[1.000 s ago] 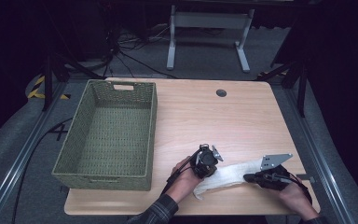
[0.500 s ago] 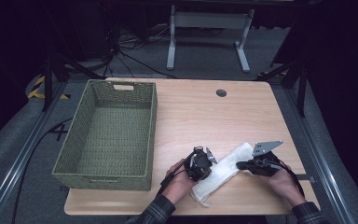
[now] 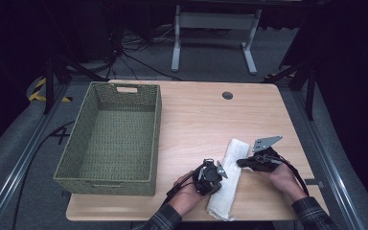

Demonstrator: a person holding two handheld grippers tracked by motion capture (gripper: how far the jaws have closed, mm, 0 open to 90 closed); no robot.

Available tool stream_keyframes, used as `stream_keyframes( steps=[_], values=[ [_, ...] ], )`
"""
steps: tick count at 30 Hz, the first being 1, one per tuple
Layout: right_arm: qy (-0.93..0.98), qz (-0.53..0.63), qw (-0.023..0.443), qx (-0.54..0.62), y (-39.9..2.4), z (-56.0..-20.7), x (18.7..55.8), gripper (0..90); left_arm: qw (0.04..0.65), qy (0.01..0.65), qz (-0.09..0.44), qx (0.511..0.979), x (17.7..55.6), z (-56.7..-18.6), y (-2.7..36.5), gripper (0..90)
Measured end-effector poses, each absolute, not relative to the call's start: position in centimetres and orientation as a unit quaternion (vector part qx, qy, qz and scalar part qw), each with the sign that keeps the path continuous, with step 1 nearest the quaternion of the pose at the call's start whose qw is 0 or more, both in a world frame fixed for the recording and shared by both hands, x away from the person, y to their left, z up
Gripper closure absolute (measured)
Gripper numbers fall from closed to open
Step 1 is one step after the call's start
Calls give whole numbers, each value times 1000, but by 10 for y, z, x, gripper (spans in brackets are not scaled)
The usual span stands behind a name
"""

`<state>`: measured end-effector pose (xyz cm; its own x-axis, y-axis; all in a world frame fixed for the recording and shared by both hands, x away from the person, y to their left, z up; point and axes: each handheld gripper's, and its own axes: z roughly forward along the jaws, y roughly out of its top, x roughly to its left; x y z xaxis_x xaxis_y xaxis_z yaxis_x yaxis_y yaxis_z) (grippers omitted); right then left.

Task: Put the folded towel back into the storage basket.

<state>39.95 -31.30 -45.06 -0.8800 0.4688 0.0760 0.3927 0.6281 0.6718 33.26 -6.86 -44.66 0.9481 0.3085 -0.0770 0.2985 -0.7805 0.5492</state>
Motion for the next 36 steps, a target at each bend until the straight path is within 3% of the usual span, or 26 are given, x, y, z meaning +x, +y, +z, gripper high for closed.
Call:
stream_keyframes(
  steps=[18,21,27,32,36],
  values=[
    [909,358,42,209,-294,-451,414,897,308,141,-12,941,321,-448,-82,895],
    [910,357,41,207,-295,-450,414,860,306,143,-13,941,324,-445,-77,874],
    [909,364,38,198,-296,-442,410,756,317,163,2,934,335,-440,-62,767],
    [911,370,39,181,-296,-432,401,633,318,178,9,931,343,-438,-51,598],
    [912,371,31,171,-295,-426,393,549,314,188,8,931,349,-439,-43,513]
  ],
)
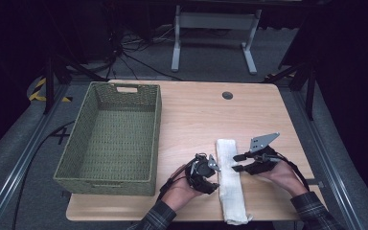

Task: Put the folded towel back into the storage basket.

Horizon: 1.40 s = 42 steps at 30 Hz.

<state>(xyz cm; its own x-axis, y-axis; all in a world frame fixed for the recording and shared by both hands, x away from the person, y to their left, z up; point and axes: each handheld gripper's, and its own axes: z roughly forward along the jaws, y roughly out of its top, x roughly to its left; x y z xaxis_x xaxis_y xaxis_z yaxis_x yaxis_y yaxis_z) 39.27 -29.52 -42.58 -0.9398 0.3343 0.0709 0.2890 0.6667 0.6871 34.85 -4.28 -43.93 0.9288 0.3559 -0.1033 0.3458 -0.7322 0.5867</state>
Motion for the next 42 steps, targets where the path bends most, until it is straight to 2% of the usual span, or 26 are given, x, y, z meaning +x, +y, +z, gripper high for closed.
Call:
stream_keyframes(
  steps=[5,16,29,38,42],
  values=[
    [921,359,20,146,-292,-422,377,438,319,195,18,927,355,-440,-35,437],
    [936,336,8,101,-279,-428,342,309,319,213,37,923,364,-444,-24,263],
    [948,310,11,70,-256,-447,323,181,312,214,43,924,365,-446,-25,202],
    [951,301,27,67,-253,-454,318,196,313,215,44,924,367,-445,-23,195],
    [950,303,27,67,-255,-452,317,291,316,215,46,923,366,-445,-24,195]
  ],
)
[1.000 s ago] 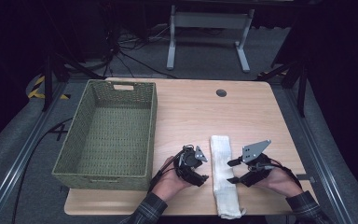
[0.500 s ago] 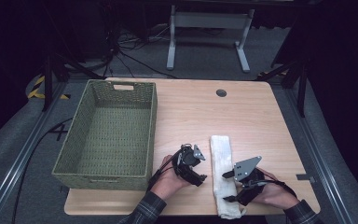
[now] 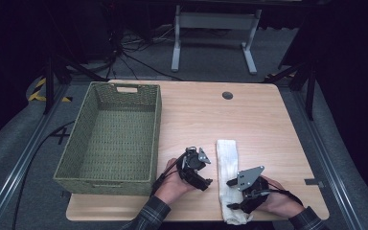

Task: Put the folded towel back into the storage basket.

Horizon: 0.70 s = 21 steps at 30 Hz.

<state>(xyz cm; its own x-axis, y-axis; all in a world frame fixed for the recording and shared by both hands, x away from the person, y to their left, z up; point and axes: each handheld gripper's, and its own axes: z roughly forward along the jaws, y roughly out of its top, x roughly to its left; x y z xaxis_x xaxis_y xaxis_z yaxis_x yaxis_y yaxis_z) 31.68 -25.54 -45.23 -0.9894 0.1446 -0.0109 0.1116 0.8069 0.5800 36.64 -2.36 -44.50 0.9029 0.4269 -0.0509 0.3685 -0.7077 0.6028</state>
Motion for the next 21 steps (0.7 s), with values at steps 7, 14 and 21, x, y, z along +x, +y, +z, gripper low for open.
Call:
stream_keyframes(
  steps=[7,14,21],
  values=[
    [947,316,19,53,-261,-450,316,603,318,214,49,922,367,-444,-25,198],
    [946,319,6,56,-265,-449,318,771,323,212,51,921,372,-438,-29,205],
    [946,321,-17,45,-264,-448,314,788,334,203,51,919,381,-429,-37,220]
  ],
)
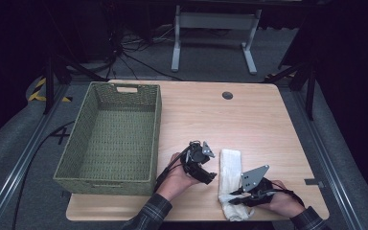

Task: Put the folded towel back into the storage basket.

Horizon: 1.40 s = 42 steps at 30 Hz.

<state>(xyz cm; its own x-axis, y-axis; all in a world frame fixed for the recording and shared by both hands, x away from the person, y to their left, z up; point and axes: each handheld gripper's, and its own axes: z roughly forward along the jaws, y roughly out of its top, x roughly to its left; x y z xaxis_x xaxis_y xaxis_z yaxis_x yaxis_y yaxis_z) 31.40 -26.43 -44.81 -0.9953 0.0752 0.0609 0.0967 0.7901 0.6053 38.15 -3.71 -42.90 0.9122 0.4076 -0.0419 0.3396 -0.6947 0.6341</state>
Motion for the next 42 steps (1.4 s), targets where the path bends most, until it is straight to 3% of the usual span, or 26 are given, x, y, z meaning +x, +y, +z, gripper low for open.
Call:
stream_keyframes(
  steps=[12,13,29,39,42],
  values=[
    [-942,-334,27,-29,-267,-446,307,788,340,172,51,923,408,-424,-68,225],
    [-940,-337,47,-34,-267,-445,305,788,340,172,49,923,412,-426,-72,225],
    [-941,-334,41,-32,-267,-445,305,788,305,127,33,943,440,-449,-110,250],
    [-942,-331,41,-29,-267,-446,306,787,310,105,13,945,438,-451,-108,404],
    [-942,-331,42,-30,-267,-446,306,788,311,102,6,945,437,-450,-108,497]
  ],
)
